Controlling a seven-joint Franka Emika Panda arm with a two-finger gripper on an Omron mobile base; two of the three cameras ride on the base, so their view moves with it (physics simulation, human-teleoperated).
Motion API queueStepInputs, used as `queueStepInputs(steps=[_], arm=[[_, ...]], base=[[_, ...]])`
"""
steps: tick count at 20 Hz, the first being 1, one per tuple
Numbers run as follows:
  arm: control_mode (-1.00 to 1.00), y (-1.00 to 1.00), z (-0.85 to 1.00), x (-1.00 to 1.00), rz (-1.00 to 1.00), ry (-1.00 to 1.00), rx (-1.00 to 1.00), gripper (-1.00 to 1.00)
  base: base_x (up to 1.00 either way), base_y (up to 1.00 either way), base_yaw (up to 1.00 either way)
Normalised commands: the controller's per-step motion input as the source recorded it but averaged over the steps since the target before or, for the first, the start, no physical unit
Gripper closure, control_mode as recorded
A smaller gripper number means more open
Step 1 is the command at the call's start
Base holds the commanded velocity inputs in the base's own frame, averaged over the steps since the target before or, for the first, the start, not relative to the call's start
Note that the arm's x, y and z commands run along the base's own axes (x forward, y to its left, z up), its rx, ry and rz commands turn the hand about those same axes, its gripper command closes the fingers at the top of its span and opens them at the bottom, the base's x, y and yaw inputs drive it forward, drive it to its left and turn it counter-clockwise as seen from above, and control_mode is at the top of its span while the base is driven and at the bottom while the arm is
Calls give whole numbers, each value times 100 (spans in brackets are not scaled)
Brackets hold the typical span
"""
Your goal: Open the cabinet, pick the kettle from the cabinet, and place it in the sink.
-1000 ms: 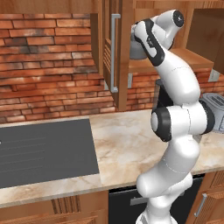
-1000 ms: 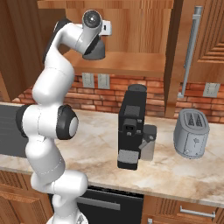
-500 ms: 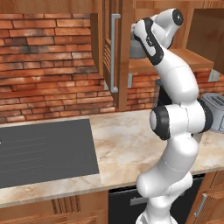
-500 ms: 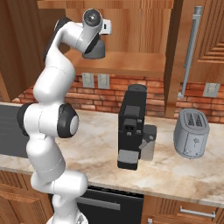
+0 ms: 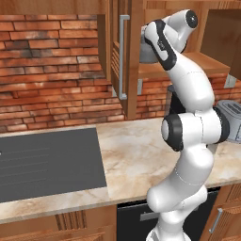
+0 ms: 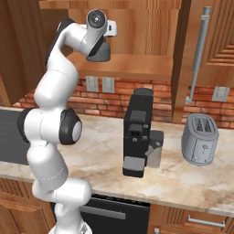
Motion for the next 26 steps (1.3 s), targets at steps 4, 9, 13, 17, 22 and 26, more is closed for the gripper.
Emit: queueStepInputs(steps=[4,9,13,17,22,26], arm=[[-100,-1,-8,-4,0,0,2,100],[-100,-10,-1,-39,0,-4,8,100],[-100,-17,0,-69,0,-6,13,100],[-100,-19,0,-71,0,-3,10,100],[-100,-18,1,-74,0,-6,6,100],[-100,-15,1,-75,0,-6,1,100]], base=[[0,0,0],[0,0,0],[0,0,0],[0,0,0],[0,0,0],[0,0,0]])
